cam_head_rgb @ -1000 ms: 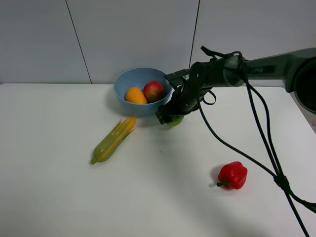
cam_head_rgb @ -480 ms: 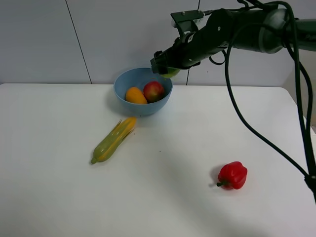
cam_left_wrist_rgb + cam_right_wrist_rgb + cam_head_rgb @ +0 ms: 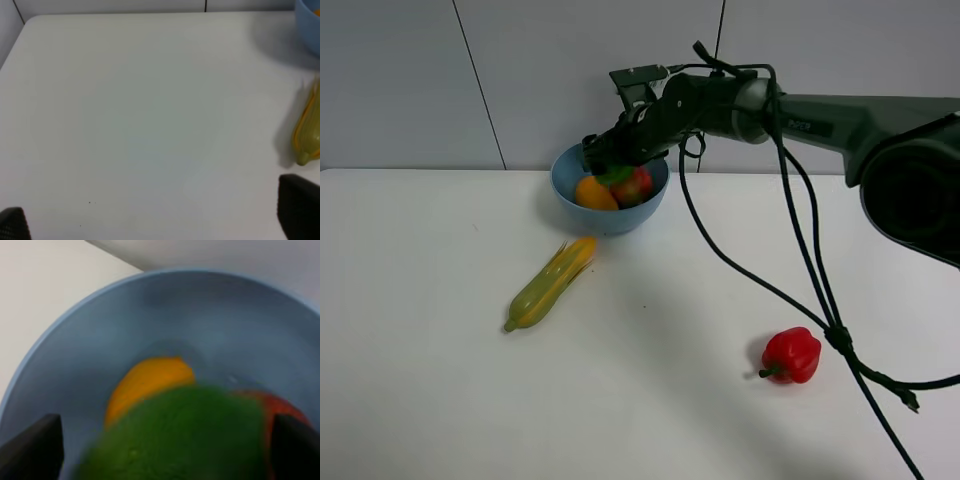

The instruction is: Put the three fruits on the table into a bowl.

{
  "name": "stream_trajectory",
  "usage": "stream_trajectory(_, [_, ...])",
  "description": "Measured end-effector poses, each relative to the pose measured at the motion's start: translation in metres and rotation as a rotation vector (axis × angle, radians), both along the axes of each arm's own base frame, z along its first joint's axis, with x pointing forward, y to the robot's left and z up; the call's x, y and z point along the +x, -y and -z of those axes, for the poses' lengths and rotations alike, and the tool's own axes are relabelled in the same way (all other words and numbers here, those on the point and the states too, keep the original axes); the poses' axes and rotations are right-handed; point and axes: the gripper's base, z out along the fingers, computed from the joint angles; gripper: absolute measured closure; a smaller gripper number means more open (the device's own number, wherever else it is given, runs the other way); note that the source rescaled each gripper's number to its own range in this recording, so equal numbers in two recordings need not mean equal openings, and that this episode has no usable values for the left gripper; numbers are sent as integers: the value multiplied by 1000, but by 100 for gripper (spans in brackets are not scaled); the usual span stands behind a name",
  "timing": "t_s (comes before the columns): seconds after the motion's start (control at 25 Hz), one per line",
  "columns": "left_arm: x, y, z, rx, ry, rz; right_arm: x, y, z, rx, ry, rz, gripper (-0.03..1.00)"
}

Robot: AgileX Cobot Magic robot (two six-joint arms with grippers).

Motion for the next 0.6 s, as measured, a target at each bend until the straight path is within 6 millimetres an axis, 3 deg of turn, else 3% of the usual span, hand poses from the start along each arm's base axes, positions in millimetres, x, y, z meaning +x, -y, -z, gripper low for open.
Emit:
stream_trajectory(0.08, [0, 0, 0, 0, 0, 0, 2, 0, 1, 25, -2, 27, 40])
stream_trajectory(0.2, [0, 0, 0, 0, 0, 0, 2, 1, -5, 41, 2, 38, 37])
stream_trajectory(0.32, [0, 0, 0, 0, 0, 0, -3, 4, -30, 51, 19, 29, 37])
stream_trajectory(0.48, [0, 0, 0, 0, 0, 0, -19, 21, -107, 100, 149, 12, 36])
stream_trajectory(0.6, [0, 0, 0, 0, 0, 0, -40, 49, -181, 156, 292, 30, 36])
